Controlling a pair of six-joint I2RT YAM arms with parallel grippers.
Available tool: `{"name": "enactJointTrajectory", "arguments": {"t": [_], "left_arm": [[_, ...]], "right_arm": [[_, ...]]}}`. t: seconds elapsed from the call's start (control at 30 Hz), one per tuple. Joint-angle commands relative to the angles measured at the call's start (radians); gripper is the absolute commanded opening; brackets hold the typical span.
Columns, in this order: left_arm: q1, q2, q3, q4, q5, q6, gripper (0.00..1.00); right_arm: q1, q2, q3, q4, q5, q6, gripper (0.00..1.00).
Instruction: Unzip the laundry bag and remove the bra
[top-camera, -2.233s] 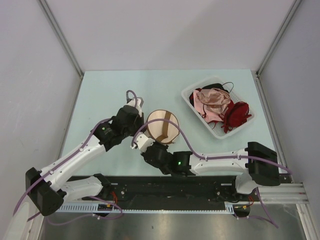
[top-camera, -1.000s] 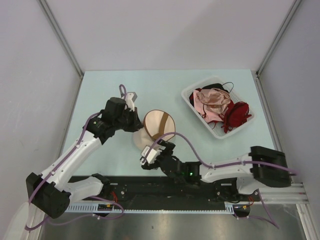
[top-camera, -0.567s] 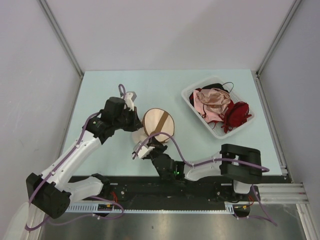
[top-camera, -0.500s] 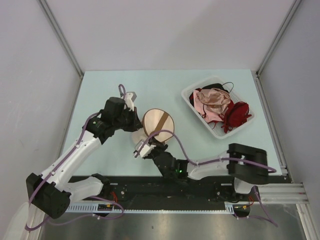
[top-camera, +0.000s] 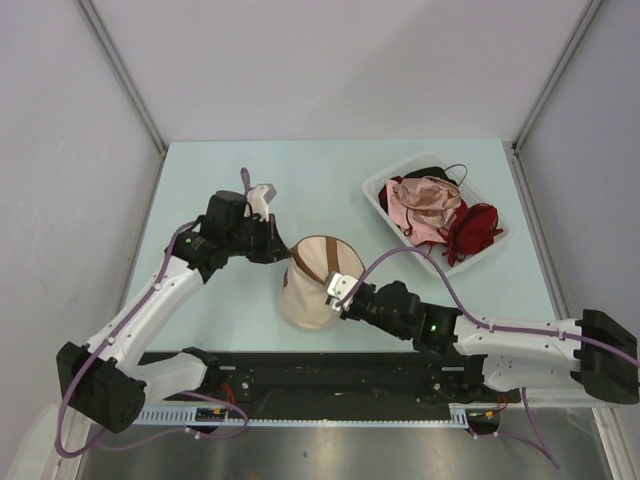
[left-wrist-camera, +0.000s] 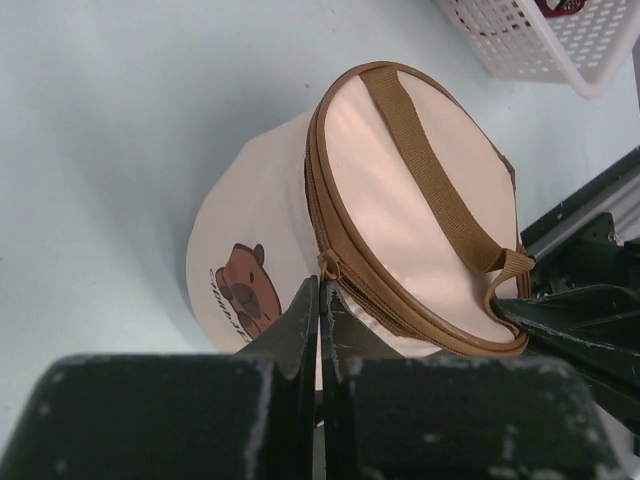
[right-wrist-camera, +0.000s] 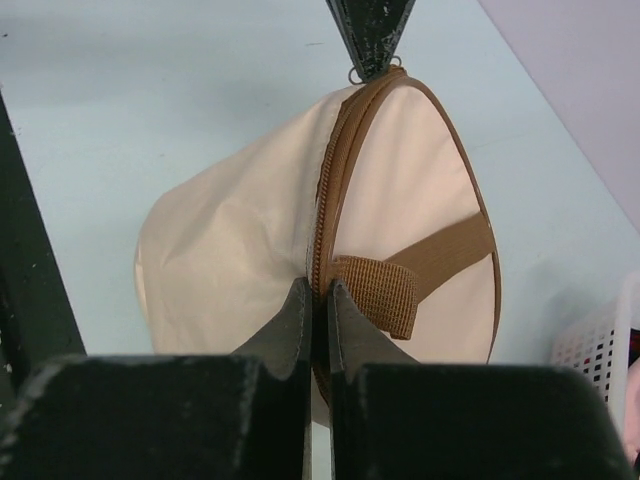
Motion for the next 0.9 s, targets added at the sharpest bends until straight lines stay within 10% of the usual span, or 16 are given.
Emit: {"name": "enactJointTrajectory", "arguments": {"t": [0.0,0.13,0.27,0.3,0.87], "left_arm": [[0.037,0.044,0.001,0.077,0.005,0.042,0.0],[0.037,0.055,-0.012,0.097,0.033,0.036,0.0],[0.037,0.028,-0.015,0.086,0.033,0.011,0.01],[0.037,0.02,-0.016,0.082,0.03,0.005,0.0],[0.036,-0.084,-0.101,0.074,0.027,-0.048,0.0]], "right_arm": [[-0.001,-0.061,-0.03,-0.111,-0.05,0.004,0.0],[-0.002,-0.084,-0.032,-0.117,-0.023,0.018,0.0],[0.009,-0.119,-0.01,-0.095,-0.007,0.073,0.89],[0.016,-0.121,0.008,-0.067,0.007,0.084,0.98],[0.164,0.442,0.369,0.229,0.539,0.351,0.89]]}}
